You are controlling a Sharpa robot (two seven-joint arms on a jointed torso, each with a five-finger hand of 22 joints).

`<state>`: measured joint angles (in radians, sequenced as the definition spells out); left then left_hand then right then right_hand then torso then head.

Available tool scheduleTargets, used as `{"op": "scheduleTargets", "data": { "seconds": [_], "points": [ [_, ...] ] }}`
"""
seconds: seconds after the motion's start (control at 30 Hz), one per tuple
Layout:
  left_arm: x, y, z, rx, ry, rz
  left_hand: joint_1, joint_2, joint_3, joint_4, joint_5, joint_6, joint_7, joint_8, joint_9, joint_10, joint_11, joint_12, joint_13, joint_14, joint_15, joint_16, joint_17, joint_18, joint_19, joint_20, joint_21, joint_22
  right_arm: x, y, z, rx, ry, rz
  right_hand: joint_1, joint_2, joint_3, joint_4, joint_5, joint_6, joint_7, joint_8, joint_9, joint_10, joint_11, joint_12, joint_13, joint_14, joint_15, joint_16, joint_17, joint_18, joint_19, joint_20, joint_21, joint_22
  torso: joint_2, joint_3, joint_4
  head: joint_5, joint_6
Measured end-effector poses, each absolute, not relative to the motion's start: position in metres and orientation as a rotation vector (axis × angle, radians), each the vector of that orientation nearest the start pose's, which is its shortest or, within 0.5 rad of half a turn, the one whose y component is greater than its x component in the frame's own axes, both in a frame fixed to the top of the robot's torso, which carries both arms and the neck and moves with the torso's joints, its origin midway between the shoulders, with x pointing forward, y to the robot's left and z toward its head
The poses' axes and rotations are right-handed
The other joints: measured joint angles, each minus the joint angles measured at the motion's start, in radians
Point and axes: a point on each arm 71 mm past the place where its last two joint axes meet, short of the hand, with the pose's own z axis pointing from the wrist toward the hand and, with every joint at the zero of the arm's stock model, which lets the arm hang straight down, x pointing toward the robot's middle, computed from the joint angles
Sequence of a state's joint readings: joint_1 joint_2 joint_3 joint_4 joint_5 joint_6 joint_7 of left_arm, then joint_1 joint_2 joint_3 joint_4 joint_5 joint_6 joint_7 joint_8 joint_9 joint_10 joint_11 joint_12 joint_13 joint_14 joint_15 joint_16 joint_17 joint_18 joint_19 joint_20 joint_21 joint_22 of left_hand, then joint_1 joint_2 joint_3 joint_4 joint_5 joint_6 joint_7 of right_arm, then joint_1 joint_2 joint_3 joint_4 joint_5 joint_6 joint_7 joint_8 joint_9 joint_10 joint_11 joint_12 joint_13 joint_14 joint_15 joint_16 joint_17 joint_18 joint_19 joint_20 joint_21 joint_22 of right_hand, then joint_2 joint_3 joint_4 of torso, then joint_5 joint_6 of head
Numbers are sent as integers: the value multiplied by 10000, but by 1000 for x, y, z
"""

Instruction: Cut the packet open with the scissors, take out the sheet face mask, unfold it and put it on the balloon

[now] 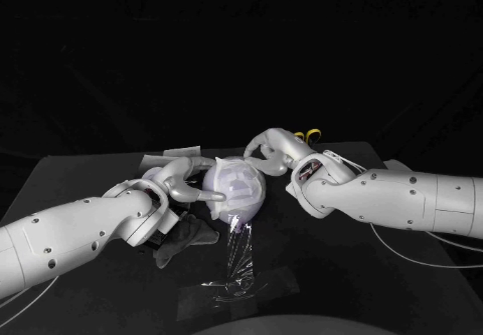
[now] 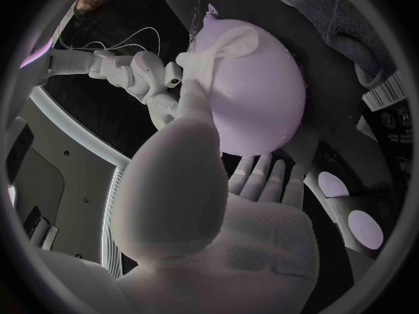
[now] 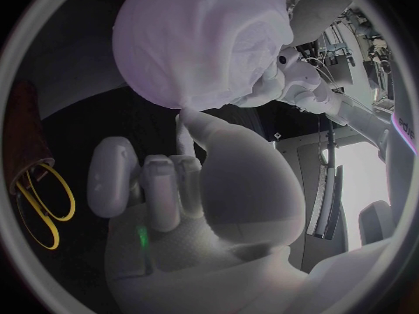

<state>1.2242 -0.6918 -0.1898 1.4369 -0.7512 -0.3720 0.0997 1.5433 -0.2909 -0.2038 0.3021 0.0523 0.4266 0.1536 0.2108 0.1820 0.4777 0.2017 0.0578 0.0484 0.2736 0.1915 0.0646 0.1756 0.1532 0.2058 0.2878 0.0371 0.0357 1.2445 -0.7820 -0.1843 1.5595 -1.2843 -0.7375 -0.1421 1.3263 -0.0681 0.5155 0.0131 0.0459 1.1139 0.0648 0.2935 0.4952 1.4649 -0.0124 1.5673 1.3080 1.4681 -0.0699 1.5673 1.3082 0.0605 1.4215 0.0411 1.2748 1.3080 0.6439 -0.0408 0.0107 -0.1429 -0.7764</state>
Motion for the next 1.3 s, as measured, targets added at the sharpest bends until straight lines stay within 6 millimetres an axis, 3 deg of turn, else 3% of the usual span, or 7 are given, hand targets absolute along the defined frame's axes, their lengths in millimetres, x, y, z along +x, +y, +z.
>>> {"op": "scheduleTargets", "data": {
  "seconds": [0.63,0.67,0.73,0.83,0.9,1.03,1.3],
  "points": [
    [483,152,-229,-3692,18159,-10880,0,0,0,0,0,0,0,0,5,0,0,1,0,37,-37,0,-1,-2,0,0,0,0,474,-182,-190,1219,14362,7193,-232,-70,118,47,-22,-115,-96,24,5,37,-37,-1,-5,-1,1,-5,-9,-5,-39,-33,-124,-5,-3,1,-10,14,37],
    [483,152,-229,-3693,18159,-10879,0,0,0,0,0,0,0,0,5,0,0,1,0,36,-37,0,-1,-2,0,0,0,0,473,-183,-190,1250,14367,7204,-365,-94,105,66,-22,-326,-80,21,518,36,-36,-1,-7,0,1,0,-9,-4,-39,-33,-153,-6,-4,1,-10,11,46],
    [483,152,-229,-3695,18159,-10877,0,0,0,0,0,0,0,0,5,0,0,1,0,36,-37,0,-1,-3,-1,0,0,2,472,-184,-189,1321,14386,7252,-745,-110,-71,298,-12,-650,73,-170,872,19,30,-1,-7,-2,2,0,-9,-5,-79,7,-222,-7,-4,1,-10,5,58],
    [483,153,-229,-3698,18159,-10874,0,0,0,0,0,0,0,0,4,0,0,1,0,36,-37,0,-2,-4,0,0,0,9,468,-186,-189,1465,14413,7416,-1360,-229,-440,774,6,-1072,322,-581,747,6,259,-3,-6,-19,205,0,-8,-7,-147,75,-223,-6,-3,1,-10,-7,65],
    [483,153,-229,-3701,18159,-10873,0,0,0,0,0,0,0,0,4,0,0,1,0,36,-36,0,-2,-4,0,0,0,8,466,-186,-188,1567,14429,7554,-1496,-334,-601,936,6,-1152,401,-689,668,18,314,-14,-5,-36,222,0,-8,-6,-147,75,-223,-5,-3,3,-10,-12,69],
    [483,153,-229,-3704,18159,-10873,0,0,0,0,0,0,0,0,4,0,0,1,0,36,-37,0,-2,-5,-1,0,0,8,462,-186,-187,1715,14467,7789,-1621,-460,-822,1157,6,-1192,441,-794,582,6,330,-19,-1,-35,290,0,-7,-8,-127,169,-223,-3,-1,6,-10,-12,74],
    [483,153,-229,-3710,18160,-10873,0,0,0,0,0,0,0,0,4,0,0,1,0,36,-37,0,-2,-7,-1,0,0,8,460,-184,-187,1903,14660,7987,-1661,-500,-1016,1351,6,-1283,530,-977,483,2,399,0,2,0,327,-7,0,-9,-162,204,-280,1,4,4,-4,-45,79]
  ]
}}
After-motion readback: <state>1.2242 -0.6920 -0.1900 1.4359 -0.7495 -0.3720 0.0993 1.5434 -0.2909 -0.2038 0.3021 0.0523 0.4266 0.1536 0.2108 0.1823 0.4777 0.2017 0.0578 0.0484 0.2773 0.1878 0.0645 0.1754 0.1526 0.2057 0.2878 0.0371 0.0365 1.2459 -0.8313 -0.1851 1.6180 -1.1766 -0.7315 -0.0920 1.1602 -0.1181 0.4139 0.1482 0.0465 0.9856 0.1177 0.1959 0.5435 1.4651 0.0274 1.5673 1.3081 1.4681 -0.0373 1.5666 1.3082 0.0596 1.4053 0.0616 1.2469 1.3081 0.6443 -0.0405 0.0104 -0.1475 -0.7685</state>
